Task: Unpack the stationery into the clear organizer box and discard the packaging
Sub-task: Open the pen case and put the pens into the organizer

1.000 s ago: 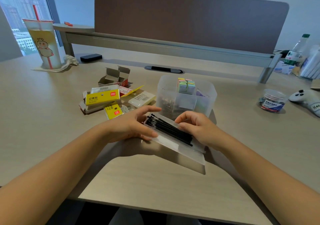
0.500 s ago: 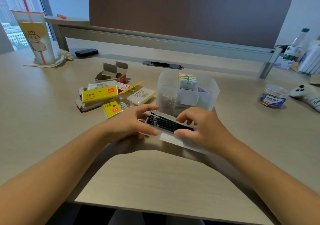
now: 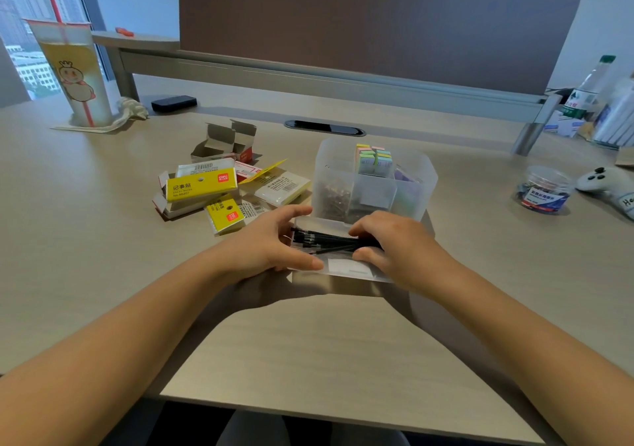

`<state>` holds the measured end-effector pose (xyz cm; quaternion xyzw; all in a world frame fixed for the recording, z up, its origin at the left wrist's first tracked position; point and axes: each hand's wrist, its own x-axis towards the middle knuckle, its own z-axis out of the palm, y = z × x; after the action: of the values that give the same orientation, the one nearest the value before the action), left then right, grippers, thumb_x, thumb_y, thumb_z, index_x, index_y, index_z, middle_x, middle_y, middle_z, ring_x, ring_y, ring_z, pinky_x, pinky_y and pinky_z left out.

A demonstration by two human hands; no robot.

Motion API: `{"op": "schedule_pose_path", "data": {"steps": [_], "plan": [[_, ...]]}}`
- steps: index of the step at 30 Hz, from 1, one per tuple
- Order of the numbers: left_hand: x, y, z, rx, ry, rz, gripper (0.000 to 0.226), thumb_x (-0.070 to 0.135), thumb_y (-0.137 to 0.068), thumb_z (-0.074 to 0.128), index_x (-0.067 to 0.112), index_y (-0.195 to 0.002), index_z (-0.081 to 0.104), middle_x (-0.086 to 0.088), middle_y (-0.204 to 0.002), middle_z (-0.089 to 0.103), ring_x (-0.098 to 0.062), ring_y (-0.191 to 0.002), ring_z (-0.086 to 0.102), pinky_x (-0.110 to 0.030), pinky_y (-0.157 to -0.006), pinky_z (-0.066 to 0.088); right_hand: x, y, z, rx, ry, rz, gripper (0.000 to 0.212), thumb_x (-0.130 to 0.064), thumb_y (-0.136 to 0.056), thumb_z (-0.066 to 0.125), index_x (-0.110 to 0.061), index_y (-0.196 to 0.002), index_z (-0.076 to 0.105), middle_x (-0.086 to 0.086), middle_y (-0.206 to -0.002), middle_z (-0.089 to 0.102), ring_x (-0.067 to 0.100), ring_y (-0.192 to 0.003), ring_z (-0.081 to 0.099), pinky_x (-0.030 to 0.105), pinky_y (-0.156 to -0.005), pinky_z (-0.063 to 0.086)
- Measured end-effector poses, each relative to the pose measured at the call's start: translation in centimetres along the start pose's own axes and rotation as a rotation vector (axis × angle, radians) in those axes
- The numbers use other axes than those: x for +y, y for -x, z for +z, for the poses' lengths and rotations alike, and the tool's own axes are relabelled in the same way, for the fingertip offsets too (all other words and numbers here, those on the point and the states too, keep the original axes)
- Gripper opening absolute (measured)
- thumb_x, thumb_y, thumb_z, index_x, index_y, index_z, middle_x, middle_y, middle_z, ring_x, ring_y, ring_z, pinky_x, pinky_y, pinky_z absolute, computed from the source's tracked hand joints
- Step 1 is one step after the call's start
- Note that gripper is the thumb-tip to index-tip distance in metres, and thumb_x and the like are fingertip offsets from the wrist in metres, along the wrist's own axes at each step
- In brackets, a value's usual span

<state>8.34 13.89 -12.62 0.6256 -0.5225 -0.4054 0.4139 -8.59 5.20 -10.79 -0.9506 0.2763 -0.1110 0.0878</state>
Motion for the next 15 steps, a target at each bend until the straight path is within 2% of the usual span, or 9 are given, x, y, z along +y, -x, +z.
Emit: {"op": "schedule_pose_path", "data": {"steps": [3,6,8,12,15], "plan": [[0.1,0.0,0.0,-0.005,-0.003,-0.002,0.080,0.007,-0.069,0.072,0.022,-0.136,0.032,0.000,-0.113,0.055,-0.015,-0.103,0.058,-0.024,-0.086,0.049,-0.1,-0.3,-0.2,-0.082,-0.010,0.008,0.027,-0.021,-0.089,0.051,-0.014,-0.115,0.053,0.004,-0.117,0.055,0.017,-0.103,0.049,0.020,-0.081,0.034],[0.2,0.1,0.1,-0.013,0.009,-0.017,0.085,0.010,-0.062,0.078,0.021,-0.134,0.034,0.006,-0.105,0.058,-0.017,-0.103,0.059,-0.029,-0.089,0.050,0.1,-0.8,-0.5,-0.174,-0.032,0.013,0.023,-0.020,-0.089,0.051,-0.013,-0.111,0.053,0.005,-0.114,0.054,0.014,-0.092,0.045,0.020,-0.079,0.034],[0.3,0.2,0.0,-0.016,0.001,-0.022,0.089,0.020,-0.054,0.075,0.022,-0.134,0.035,0.007,-0.104,0.058,-0.018,-0.103,0.059,-0.034,-0.091,0.049,0.1,-1.0,-0.7,-0.225,-0.045,0.023,0.020,-0.019,-0.089,0.051,-0.012,-0.107,0.051,0.005,-0.111,0.055,0.013,-0.089,0.043,0.022,-0.076,0.033],[0.3,0.4,-0.2,-0.015,-0.008,-0.028,0.091,0.022,-0.052,0.070,0.021,-0.135,0.033,0.006,-0.104,0.059,-0.028,-0.109,0.058,-0.042,-0.095,0.046,0.1,-1.2,-0.8,-0.300,-0.044,0.036,0.005,-0.020,-0.090,0.049,-0.018,-0.093,0.045,0.001,-0.094,0.047,0.016,-0.086,0.041,0.024,-0.072,0.030],[0.3,0.2,-0.3,-0.035,-0.006,-0.031,0.090,0.023,-0.052,0.070,0.021,-0.135,0.034,0.003,-0.103,0.059,-0.028,-0.105,0.056,-0.043,-0.095,0.045,0.2,-1.5,-1.1,-0.333,-0.064,0.040,0.010,-0.020,-0.089,0.051,-0.019,-0.088,0.041,-0.006,-0.084,0.044,0.015,-0.084,0.041,0.023,-0.065,0.031]]}}
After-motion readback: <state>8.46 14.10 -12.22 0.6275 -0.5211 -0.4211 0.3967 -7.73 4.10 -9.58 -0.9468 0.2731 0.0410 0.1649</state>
